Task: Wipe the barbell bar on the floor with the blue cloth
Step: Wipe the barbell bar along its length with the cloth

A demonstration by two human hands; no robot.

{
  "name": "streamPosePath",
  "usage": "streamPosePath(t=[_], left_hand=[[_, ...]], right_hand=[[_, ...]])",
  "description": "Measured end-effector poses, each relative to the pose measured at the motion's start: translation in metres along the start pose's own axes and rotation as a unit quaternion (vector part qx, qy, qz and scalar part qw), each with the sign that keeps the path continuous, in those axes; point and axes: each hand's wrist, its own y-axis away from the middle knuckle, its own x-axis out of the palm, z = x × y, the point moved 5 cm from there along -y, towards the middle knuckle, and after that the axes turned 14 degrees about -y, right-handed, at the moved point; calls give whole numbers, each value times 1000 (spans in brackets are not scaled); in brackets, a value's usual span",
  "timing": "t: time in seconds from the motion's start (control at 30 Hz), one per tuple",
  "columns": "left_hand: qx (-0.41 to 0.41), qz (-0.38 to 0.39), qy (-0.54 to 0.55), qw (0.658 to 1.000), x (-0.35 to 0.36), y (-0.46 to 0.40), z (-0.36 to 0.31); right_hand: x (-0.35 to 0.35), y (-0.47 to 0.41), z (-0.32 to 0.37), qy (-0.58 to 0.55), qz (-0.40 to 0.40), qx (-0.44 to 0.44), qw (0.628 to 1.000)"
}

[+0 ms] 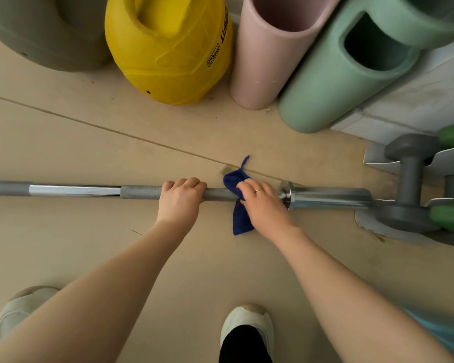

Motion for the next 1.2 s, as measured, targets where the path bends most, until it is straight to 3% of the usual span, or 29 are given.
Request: streamPosePath(t=[0.13, 0.3, 0.4, 0.47, 0.57, 0.63, 0.8, 0.93, 1.07, 1.2], left_hand=[[-10, -2, 7, 1000, 0, 1, -1], [-2, -9, -1, 1000, -1, 3, -1], [-4, 14, -21, 1000, 0, 3, -2], [-7, 35, -18, 999, 0, 2, -2], [4, 88, -20, 996, 2, 0, -1], [2, 84, -9, 996, 0, 0, 0], [15, 79, -2, 997, 2, 1, 1], [11, 103, 7, 995, 0, -1, 2], [7, 121, 6, 993, 1, -3, 3], [0, 119, 24, 993, -1, -2, 10]], right_hand=[[-3, 5, -5, -15, -42, 142, 989], [23, -4, 47, -13, -45, 55, 997], [14, 0, 51, -2, 11, 21, 1000], [5, 4, 28, 11, 23, 27, 999], [-9, 11, -3, 3, -36, 86, 996], [-3, 8, 0, -14, -42, 106, 993], [17, -19, 51, -22, -30, 25, 999], [11, -19, 42, -6, 49, 5, 999], [-13, -3, 7, -69, 47, 37, 996], [8, -12, 29, -15, 55, 69, 996]])
